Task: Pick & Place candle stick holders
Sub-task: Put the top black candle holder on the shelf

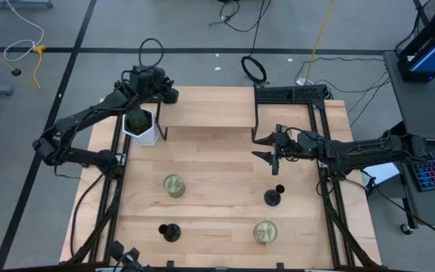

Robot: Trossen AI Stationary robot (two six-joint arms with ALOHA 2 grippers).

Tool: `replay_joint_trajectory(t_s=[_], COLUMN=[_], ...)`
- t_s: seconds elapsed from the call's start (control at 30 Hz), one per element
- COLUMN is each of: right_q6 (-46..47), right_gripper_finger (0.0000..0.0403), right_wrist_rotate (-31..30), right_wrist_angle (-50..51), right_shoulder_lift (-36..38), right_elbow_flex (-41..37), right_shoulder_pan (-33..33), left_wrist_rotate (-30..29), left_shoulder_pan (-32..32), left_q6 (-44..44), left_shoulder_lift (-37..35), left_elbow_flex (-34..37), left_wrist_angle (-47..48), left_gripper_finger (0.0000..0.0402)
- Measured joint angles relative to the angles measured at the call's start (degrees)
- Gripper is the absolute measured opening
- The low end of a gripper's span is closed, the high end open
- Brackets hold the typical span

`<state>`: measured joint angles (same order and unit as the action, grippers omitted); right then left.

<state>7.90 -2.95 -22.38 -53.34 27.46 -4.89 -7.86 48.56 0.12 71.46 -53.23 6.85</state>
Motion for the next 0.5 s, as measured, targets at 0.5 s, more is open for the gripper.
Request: replay_joint_trajectory(t_s=[0.5], right_q6=[-1.07], right_gripper_finger=[0.0212], right_wrist_rotate=[0.23], right_wrist_angle=[0.16], right_shoulder_lift=[0.00], right_elbow_flex=[0.00], right_shoulder_pan=[0.00], left_wrist_rotate=[-4.68], left_shoulder_pan=[-4.22], left_q6=[3.65], left_shoulder_lift=[-8.54], left_elbow_flex=[0.07], left_wrist_angle=[2.24], left_gripper_finger=[0.0152])
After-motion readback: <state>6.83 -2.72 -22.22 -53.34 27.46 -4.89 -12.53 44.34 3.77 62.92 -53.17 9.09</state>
